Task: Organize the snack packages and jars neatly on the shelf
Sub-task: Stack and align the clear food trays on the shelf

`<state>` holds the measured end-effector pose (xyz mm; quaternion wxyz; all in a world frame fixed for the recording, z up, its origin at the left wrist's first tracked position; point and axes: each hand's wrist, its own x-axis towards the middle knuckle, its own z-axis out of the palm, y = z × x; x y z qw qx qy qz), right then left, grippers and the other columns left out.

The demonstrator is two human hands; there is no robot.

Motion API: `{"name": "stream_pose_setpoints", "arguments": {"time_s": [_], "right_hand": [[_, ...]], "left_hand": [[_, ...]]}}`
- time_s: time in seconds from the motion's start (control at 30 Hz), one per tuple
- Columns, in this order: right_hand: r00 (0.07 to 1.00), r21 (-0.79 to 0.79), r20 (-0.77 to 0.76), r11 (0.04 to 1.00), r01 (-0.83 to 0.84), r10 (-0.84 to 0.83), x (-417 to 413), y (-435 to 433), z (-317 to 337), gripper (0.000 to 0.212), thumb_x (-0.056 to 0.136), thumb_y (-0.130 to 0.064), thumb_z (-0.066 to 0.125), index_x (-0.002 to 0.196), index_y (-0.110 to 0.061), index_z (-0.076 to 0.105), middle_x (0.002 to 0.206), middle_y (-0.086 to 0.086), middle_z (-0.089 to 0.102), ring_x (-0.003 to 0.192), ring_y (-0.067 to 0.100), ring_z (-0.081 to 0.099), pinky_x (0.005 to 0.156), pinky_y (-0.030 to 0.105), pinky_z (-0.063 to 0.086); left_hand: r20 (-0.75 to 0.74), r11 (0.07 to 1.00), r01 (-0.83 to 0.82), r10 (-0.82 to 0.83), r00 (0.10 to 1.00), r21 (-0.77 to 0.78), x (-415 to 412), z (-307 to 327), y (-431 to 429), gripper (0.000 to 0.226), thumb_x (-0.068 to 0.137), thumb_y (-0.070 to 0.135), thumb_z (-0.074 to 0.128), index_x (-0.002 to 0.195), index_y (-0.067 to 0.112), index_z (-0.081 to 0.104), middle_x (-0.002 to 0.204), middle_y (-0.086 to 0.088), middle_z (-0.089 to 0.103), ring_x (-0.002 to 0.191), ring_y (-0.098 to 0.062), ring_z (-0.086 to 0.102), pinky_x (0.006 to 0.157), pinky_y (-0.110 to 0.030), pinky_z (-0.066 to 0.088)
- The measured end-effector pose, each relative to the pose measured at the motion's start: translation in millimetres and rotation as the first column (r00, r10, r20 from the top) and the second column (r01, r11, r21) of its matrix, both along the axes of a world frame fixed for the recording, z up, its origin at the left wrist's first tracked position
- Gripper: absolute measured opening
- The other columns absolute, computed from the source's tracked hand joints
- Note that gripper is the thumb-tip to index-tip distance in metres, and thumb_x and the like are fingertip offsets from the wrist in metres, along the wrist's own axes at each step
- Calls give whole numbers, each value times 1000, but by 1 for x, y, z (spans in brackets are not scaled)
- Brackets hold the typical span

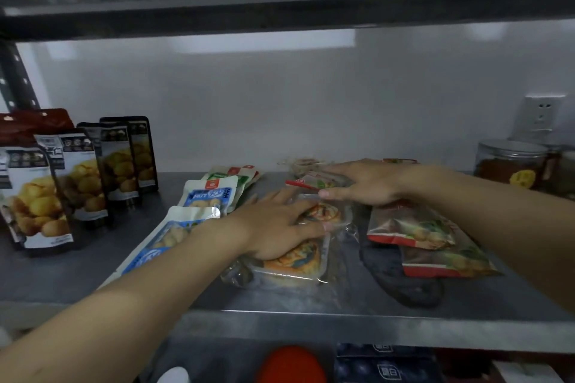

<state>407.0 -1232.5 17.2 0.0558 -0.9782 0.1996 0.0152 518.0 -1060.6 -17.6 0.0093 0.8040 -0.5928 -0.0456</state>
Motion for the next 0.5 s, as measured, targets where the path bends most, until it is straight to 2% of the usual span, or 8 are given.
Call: {"name": "stream_pose_setpoints", "arguments": {"time_s": [0.1,0.2,0.3,0.5], "right_hand": [[999,0,-10,999,-43,43,17,-1,-3,59,97,-60,29,152,-39,22,161,-10,19,147,17,20,118,36,16],[997,5,-40,998,-58,58,21,-7,-9,50,101,-51,30,149,-37,32,158,-7,28,144,18,27,115,35,20],[999,-5,-33,1000,-28,28,17,-16,-11,49,101,-50,32,144,-30,43,151,-2,42,136,21,40,110,34,30],[995,-39,-90,999,36,-39,10,-26,-11,51,100,-53,32,137,-25,52,142,2,51,127,23,47,109,40,35]], "left_hand": [[0,1000,-21,21,1000,7,0,0,1,71,85,77,17,149,47,6,162,7,-3,148,-18,1,118,-50,8],[4,1000,-31,31,1000,6,0,0,2,74,82,79,17,148,48,8,162,8,1,148,-19,5,118,-50,10],[3,999,-52,52,999,16,0,1,4,76,81,81,16,149,48,7,162,9,1,148,-18,5,118,-49,11],[39,998,-46,44,998,41,-2,4,4,73,85,77,17,149,46,6,162,8,1,148,-20,7,117,-50,13]]}}
